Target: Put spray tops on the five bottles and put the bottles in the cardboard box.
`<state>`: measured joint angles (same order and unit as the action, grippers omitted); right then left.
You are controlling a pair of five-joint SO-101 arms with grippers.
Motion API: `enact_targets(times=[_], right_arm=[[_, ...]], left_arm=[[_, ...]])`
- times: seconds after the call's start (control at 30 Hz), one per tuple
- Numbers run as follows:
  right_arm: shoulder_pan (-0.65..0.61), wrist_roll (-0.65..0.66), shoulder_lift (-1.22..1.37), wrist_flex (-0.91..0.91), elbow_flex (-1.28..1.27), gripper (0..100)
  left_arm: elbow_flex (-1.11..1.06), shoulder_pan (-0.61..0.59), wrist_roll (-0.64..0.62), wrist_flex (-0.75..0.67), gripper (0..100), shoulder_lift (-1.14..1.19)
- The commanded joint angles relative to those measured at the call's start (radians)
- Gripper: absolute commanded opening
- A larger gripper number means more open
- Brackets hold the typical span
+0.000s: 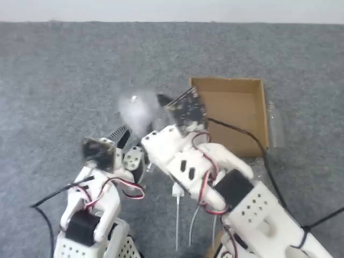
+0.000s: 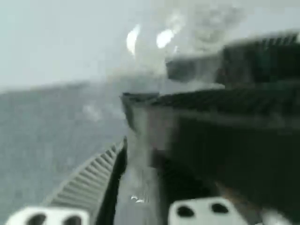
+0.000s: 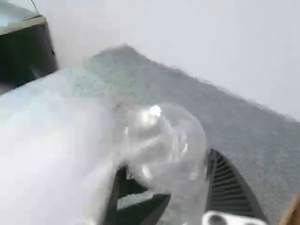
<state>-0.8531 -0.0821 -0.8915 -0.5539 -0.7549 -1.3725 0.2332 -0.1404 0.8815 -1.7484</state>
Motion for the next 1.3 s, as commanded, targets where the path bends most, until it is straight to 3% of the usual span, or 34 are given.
enact_targets(times=[0.0,0.43,0.6,0.83,1.03,1.27], right_arm=[[-0.007,-0.011,-0.047,0.062,0.029,21.0],[-0.001,-0.005,-0.035,0.048,0.005,21.0],[0.061,-0.003,-0.035,-0.048,0.008,20.9],[0.122,0.031,-0.035,-0.278,0.012,20.4],[0.139,0.118,-0.036,-0.421,0.011,6.9],[0.145,0.126,-0.047,-0.619,0.011,12.2]], left_arm=[[0.002,0.006,-0.008,-0.018,1,-0.015],[-0.002,0.006,-0.008,-0.018,1,-0.015],[-0.007,-0.011,-0.005,-0.015,2,-0.014],[-0.005,-0.17,0.003,-0.015,2,-0.009],[0.061,-0.31,0.057,0.014,2,0.002],[0.239,-0.399,0.057,0.02,7,0.344]])
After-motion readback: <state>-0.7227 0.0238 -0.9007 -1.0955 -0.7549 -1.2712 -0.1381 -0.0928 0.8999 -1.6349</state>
